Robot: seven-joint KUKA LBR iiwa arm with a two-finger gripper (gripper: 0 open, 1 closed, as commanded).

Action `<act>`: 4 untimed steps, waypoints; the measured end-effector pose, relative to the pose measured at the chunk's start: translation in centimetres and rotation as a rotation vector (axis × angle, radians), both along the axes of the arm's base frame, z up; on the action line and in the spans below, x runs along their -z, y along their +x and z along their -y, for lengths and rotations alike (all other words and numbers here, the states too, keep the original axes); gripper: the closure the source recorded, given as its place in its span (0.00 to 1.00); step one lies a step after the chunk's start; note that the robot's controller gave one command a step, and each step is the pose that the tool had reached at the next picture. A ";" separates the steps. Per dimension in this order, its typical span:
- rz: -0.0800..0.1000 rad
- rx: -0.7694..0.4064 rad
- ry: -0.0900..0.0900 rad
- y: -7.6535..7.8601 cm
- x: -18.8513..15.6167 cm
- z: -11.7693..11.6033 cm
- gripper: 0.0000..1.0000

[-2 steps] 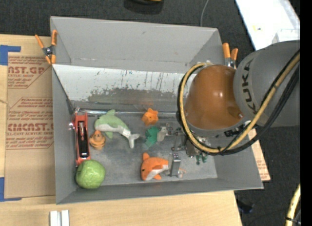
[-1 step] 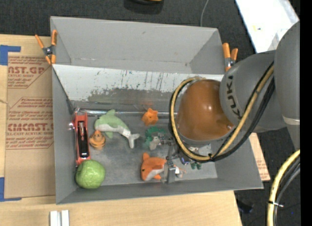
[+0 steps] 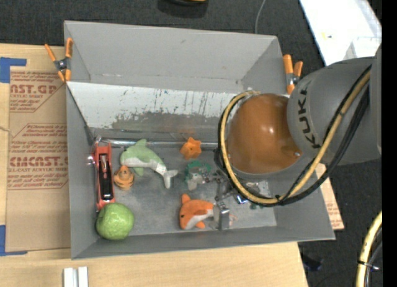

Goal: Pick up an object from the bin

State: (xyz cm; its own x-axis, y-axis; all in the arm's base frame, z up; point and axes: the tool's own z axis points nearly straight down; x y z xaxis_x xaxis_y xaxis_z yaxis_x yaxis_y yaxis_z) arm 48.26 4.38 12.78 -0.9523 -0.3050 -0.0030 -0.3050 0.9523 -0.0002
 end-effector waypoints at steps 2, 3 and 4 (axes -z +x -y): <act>0.010 -0.213 0.001 0.8 5.9 0.9 0.00; 0.009 -0.245 0.001 1.4 5.7 0.4 1.00; 0.009 -0.245 0.001 1.4 5.7 0.4 1.00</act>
Offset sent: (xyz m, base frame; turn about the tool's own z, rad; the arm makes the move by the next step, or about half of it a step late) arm 0.0069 -0.0099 -0.0578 -0.2136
